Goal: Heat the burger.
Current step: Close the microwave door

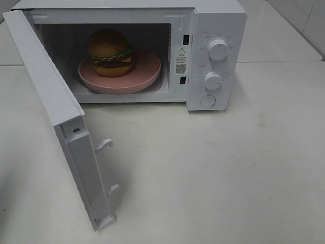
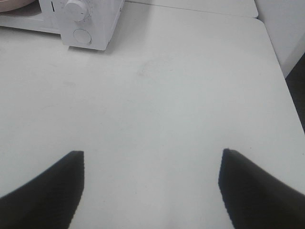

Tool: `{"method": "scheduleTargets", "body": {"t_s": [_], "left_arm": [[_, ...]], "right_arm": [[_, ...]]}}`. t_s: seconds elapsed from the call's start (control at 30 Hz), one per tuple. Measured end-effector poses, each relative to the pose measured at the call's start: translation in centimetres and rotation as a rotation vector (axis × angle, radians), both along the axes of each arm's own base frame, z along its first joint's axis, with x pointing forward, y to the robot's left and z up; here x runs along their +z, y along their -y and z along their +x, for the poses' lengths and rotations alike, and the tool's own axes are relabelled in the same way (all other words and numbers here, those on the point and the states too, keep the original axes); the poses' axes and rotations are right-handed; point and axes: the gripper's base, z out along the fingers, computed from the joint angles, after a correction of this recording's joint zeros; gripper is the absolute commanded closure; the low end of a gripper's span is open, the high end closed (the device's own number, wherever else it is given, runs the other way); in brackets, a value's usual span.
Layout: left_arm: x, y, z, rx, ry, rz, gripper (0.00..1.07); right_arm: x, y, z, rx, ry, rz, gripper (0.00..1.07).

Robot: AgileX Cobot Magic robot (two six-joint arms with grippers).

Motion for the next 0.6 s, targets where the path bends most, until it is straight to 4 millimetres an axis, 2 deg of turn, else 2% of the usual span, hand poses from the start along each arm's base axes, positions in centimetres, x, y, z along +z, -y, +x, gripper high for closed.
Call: {"method": "scheduleTargets", "body": {"t_s": [0.03, 0.23, 0.6], "left_arm": [[-0.8, 0.0, 0.6, 0.003, 0.041, 0.000, 1.07], [-2.7, 0.0, 1.6, 0.004, 0.188, 0.009, 1.07], [-5.0, 0.6, 4.2, -0.097, 0.194, 0.116, 1.07]], "right_arm": [[0.0, 0.0, 0.0, 0.000, 0.000, 0.000, 0.31], [0.0, 0.0, 0.0, 0.000, 0.000, 0.000, 0.31], [0.0, 0.0, 0.0, 0.000, 0.000, 0.000, 0.31]]}}
